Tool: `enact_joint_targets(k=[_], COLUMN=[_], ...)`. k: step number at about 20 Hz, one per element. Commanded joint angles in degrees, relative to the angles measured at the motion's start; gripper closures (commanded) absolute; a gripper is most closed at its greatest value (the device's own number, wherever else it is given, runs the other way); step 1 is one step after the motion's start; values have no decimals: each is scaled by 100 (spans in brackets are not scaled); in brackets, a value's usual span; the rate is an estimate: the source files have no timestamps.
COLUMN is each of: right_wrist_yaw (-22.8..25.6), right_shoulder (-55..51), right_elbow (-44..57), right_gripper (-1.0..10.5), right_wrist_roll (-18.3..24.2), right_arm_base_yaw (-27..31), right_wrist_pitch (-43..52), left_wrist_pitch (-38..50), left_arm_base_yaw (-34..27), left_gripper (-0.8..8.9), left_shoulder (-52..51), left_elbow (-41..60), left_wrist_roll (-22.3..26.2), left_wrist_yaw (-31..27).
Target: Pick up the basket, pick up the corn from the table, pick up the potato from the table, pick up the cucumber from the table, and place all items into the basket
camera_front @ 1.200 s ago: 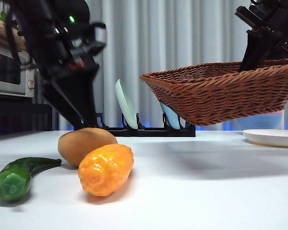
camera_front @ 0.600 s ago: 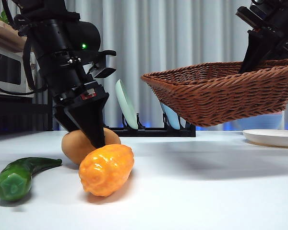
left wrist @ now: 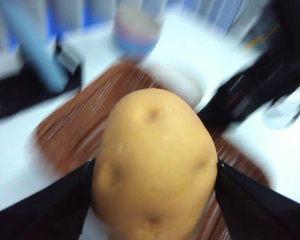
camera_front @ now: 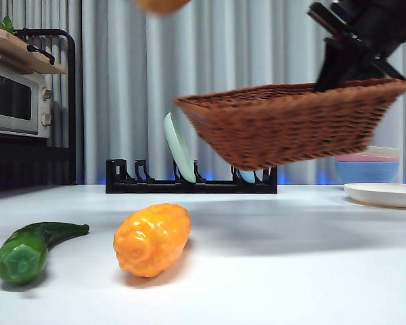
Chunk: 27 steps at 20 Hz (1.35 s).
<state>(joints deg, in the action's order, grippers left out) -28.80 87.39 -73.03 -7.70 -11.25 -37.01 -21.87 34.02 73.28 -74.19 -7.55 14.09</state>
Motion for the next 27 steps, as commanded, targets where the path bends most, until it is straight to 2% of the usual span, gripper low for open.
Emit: enact_joint_targets(k=[1, 3, 4, 11, 12, 13, 14, 15, 22, 24, 27], right_wrist_yaw=[-87, -98, -96, -98, -98, -98, -98, -98, -87, -90, -96], right_shoulder=[50, 50, 50, 50, 50, 50, 50, 50, 50, 50, 50], right_elbow=[-28, -28, -28, -28, -28, -28, -28, -28, -28, -28, -28], right_gripper=[959, 959, 959, 959, 959, 959, 959, 959, 959, 959, 959], right_wrist_roll=[-297, -481, -496, -535, -535, -535, -535, -533, -483, -461, -435], right_arm_base_yaw=[-304, -560, -673, -997, -997, -997, -992, -992, -901, -813, -616], right_wrist_pitch=[170, 313, 341, 352, 352, 352, 352, 352, 361, 372, 457], left_wrist_pitch=[262, 247, 247, -118, -186, -179, -131, -109, -407, -1014, -2371], left_arm_base_yaw=[337, 546, 595, 647, 660, 688, 732, 750, 857, 944, 1097], left_gripper=[821, 821, 821, 811, 729, 543, 271, 201, 208, 208, 215], left_shoulder=[286, 605, 767, 1591, 1604, 1604, 1604, 1604, 1364, 1163, 730], left_elbow=[63, 63, 63, 63, 63, 63, 63, 63, -203, -654, -1335], left_wrist_roll=[-511, -509, -511, -442, -433, -420, -415, -422, -450, -431, -273], left_wrist_yaw=[-636, -1250, -1351, -1405, -1408, -1410, -1408, -1410, -1401, -1403, -1399])
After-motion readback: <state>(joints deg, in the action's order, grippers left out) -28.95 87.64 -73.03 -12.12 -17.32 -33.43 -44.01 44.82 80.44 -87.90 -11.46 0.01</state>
